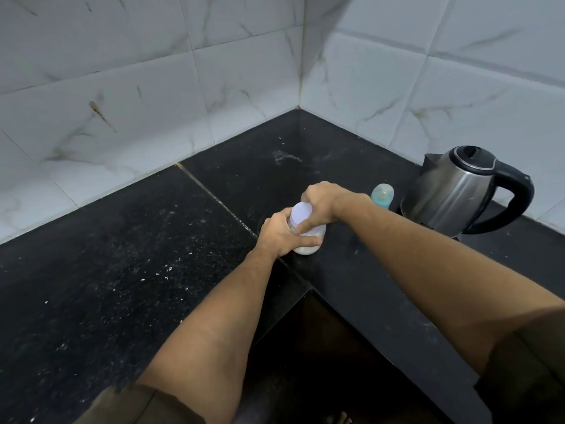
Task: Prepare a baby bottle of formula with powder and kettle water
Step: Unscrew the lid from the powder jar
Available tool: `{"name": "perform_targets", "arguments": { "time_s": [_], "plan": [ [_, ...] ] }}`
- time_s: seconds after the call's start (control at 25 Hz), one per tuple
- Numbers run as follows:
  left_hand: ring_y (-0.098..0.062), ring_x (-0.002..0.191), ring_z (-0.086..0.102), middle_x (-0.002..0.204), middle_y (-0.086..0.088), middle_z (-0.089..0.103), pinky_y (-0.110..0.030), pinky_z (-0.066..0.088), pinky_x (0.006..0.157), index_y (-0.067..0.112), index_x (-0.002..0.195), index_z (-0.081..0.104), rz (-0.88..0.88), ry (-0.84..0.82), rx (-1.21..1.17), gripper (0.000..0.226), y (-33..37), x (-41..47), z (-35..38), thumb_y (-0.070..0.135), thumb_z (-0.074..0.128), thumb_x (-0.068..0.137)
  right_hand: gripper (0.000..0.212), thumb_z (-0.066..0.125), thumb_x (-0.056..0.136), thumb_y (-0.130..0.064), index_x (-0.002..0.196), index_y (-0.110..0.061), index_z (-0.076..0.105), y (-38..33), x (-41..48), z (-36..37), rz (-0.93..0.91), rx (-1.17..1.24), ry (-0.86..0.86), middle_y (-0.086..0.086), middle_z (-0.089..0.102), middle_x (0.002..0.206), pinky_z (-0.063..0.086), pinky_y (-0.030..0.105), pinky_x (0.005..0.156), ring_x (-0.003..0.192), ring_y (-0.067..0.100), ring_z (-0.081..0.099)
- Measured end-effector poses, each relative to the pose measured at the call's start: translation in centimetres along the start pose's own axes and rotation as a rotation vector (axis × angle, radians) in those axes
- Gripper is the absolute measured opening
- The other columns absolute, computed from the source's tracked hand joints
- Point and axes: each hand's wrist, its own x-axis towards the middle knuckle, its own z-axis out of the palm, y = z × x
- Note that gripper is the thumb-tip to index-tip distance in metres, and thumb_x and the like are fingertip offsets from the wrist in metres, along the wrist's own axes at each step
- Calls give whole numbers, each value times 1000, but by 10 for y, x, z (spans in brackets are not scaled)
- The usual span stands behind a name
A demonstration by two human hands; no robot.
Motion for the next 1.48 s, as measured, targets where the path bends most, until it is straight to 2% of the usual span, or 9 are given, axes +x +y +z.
{"name": "perform_targets", "arguments": {
  "time_s": [0.24,0.36,0.48,0.8,0.92,1.04,1.16,1.32,1.48],
  "plan": [
    [-11,104,68,104,13,74,-40,59,93,29,116,68,-22,-7,-7,88,1,1,0,60,94,38,82,85,74,-17,147,-32,51,3,0,-2,-225,-98,-109,-4,50,138,56,46,99,127,26,53],
    [-12,107,67,103,14,74,-41,59,93,35,116,67,-20,3,2,86,1,0,1,59,95,40,93,85,73,-48,152,-19,43,5,-2,3,-60,13,-66,1,49,139,55,45,99,124,27,54],
    [-12,104,68,102,14,74,-41,60,92,35,115,67,-28,-7,-5,80,1,0,0,54,96,43,70,81,69,-73,105,-16,63,1,-3,1,45,43,25,1,65,101,58,39,81,94,24,65],
    [-11,106,67,107,12,73,-40,58,96,28,119,67,-28,-29,-14,84,0,3,-1,53,98,46,83,80,79,-9,153,-32,49,-1,-5,-5,-202,-86,-105,0,49,144,55,48,101,130,29,52],
    [-13,106,67,107,12,72,-41,58,96,30,124,65,-35,-32,-3,88,0,4,-1,52,99,46,106,85,77,-37,164,-25,27,-1,-4,3,-62,38,-79,3,36,153,51,48,107,138,29,45],
    [-12,104,68,106,12,73,-40,59,94,31,126,65,-25,-28,-4,85,-1,3,0,49,98,50,86,80,76,-64,142,-14,55,-2,-6,3,43,86,7,3,57,133,55,45,99,118,27,60],
    [-12,104,68,108,12,72,-40,59,95,29,128,64,-18,-32,-1,86,-2,5,-1,47,99,52,57,86,79,-42,128,-19,68,-5,-7,0,-17,58,-3,1,67,122,58,42,95,112,24,65],
    [-13,106,68,108,11,73,-39,58,96,27,127,65,-13,-34,7,85,-2,6,-1,48,99,52,93,79,80,-10,161,-34,38,-7,-6,-4,-59,60,-119,0,45,158,51,45,109,140,29,49],
    [-13,105,67,104,13,73,-38,58,94,32,124,65,-4,-34,11,78,-1,4,-2,47,98,55,88,81,74,-61,147,-20,52,-9,-5,5,96,90,11,4,53,142,54,43,98,126,30,57]
  ]
}}
